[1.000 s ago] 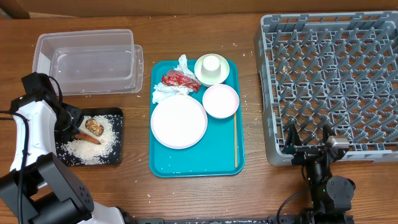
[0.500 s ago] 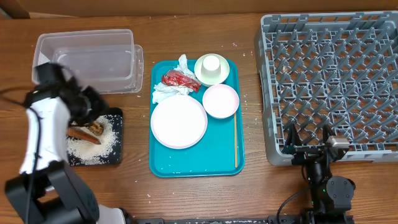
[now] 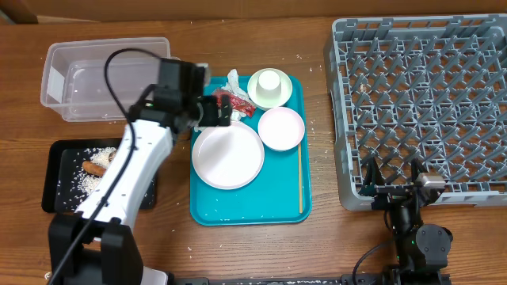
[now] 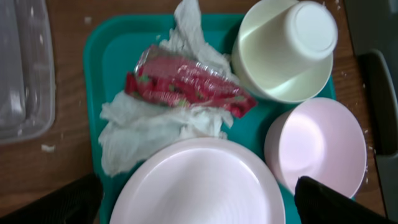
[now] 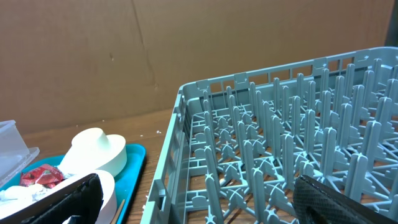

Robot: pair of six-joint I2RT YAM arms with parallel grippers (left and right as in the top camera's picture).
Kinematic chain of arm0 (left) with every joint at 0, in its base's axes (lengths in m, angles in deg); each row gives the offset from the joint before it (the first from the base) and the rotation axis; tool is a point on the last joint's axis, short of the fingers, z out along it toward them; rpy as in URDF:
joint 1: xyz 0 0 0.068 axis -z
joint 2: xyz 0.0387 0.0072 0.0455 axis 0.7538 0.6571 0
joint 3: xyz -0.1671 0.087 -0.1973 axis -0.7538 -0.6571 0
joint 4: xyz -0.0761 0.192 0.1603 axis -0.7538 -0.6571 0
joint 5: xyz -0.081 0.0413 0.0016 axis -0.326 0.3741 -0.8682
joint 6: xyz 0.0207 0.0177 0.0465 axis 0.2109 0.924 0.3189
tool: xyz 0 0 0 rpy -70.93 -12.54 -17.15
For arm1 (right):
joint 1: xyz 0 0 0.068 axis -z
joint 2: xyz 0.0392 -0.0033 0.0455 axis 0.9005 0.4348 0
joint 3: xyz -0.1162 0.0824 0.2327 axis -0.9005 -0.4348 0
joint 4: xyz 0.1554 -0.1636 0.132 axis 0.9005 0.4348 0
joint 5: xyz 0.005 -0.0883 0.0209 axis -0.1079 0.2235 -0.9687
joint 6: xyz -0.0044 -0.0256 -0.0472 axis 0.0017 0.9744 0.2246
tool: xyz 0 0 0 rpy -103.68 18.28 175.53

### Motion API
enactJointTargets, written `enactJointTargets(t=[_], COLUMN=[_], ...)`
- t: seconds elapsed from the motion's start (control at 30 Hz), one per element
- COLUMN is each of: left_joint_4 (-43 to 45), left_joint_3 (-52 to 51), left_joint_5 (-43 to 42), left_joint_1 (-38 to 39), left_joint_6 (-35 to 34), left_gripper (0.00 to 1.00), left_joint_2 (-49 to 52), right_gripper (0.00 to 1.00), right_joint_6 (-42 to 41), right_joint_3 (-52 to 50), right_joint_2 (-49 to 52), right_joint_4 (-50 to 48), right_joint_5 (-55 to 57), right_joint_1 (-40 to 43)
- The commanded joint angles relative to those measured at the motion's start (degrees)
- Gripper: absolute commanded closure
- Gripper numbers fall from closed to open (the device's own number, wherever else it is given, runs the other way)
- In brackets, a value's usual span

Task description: Sort waste into correct bins and load items into the dishwasher

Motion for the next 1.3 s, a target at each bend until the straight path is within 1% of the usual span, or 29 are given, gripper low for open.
enactJointTargets(t=[0.0, 0.07, 0.23, 0.37, 0.43, 0.67, 0.77, 0.93, 1.07, 1.13, 1.27], left_joint_4=[4.31, 8.22, 13.55, 14.84, 14.97, 19.58, 19.93, 18.97, 19.58, 20.00, 19.69], left_joint_3=[-0.26, -0.26, -0.26, -0.26, -0.26, -0.26, -0.26, -0.26, -0.26, -0.26, -0.26], left_joint_5=[9.11, 9.62, 9.62, 9.05, 7.80, 7.52, 7.26, 2.97, 2.78, 2.73, 2.78], left_joint_1=[2.40, 3.32, 3.37, 3.39, 3.39, 3.39, 3.39, 3.43, 3.69, 3.98, 4.81], left_joint_6=[2.10, 4.46, 4.52, 4.76, 6.43, 9.25, 9.53, 11.02, 11.04, 11.32, 14.19], left_gripper=[0.00, 0.00, 0.00, 0.00, 0.01, 0.00, 0.01, 0.05, 0.07, 0.11, 0.13], left_joint_2=[-0.37, 0.09, 3.08, 7.08, 8.68, 11.50, 12.94, 16.26, 18.03, 18.75, 20.00], right_gripper=[0.00, 0.00, 0.00, 0.00, 0.00, 0.00, 0.00, 0.00, 0.00, 0.00, 0.00], right_joint_6=[0.39, 0.37, 0.39, 0.39, 0.39, 0.37, 0.37, 0.37, 0.39, 0.39, 0.39], right_joint_3=[-0.59, -0.59, -0.59, -0.59, -0.59, -0.59, -0.59, -0.59, -0.59, -0.59, -0.59], right_joint_2=[-0.68, -0.66, -0.66, -0.68, -0.66, -0.68, -0.68, -0.68, -0.68, -0.68, -0.68], right_joint_4=[-0.42, -0.42, -0.42, -0.42, -0.42, -0.42, -0.42, -0.42, -0.42, -0.42, -0.42], right_joint_5=[0.52, 0.52, 0.52, 0.52, 0.52, 0.52, 0.52, 0.52, 0.52, 0.52, 0.52], right_joint_1=[-0.26, -0.26, -0.26, -0.26, -0.26, -0.26, -0.26, -0.26, -0.26, -0.26, -0.26])
